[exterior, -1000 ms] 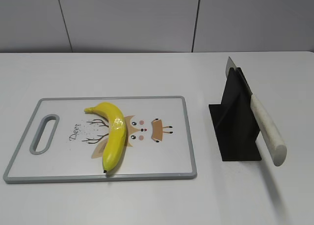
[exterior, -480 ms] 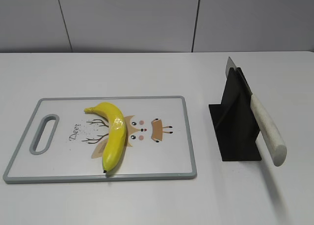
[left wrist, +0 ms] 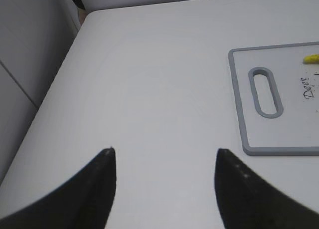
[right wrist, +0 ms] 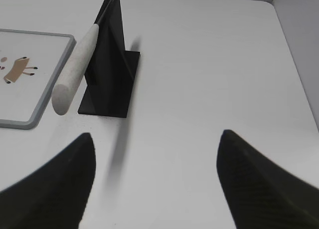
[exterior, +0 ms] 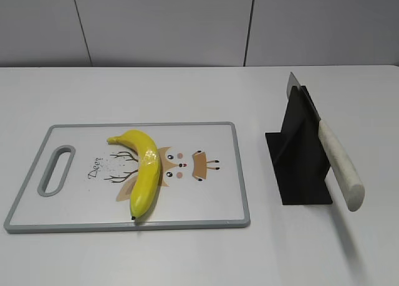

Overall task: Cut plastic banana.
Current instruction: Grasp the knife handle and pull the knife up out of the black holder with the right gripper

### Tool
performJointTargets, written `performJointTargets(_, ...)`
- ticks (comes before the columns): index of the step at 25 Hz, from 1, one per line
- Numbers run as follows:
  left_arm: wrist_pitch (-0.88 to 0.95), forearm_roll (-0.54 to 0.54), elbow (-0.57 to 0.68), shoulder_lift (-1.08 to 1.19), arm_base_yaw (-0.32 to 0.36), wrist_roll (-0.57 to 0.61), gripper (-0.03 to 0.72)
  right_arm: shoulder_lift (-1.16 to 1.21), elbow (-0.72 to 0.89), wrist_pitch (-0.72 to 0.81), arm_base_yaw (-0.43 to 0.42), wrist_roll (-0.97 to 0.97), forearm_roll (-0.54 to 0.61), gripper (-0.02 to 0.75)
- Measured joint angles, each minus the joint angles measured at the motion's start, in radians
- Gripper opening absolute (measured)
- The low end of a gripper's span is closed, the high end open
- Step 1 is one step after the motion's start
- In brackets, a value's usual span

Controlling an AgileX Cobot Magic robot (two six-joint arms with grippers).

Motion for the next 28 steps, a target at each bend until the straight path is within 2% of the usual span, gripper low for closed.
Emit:
performJointTargets(8,0.000,-0.001,0.000,0.000,0.000,0.000,0.575,0.000,-0.001,-0.003,0.000,0.000,-0.017,0.574)
performJointTargets(13,0.000,-0.001,0.000,0.000,0.000,0.000,0.577,0.030,-0.107,-0.179,0.000,0.046,0.004,0.572)
performJointTargets(16,0.000,-0.001,0.000,0.000,0.000,0.000,0.575,0.128,-0.198,-0.197,0.000,0.066,0.010,0.559)
performJointTargets(19,0.000,-0.001,0.000,0.000,0.000,0.000,0.575,0.267,-0.298,-0.108,0.000,0.070,0.019,0.550)
performJointTargets(24,0.000,-0.001,0.000,0.000,0.000,0.000,0.575,0.535,-0.481,0.180,0.000,0.087,0.054,0.548)
performJointTargets(28,0.000,-0.001,0.000,0.000,0.000,0.000,0.575,0.718,-0.545,0.242,0.000,0.108,0.146,0.545)
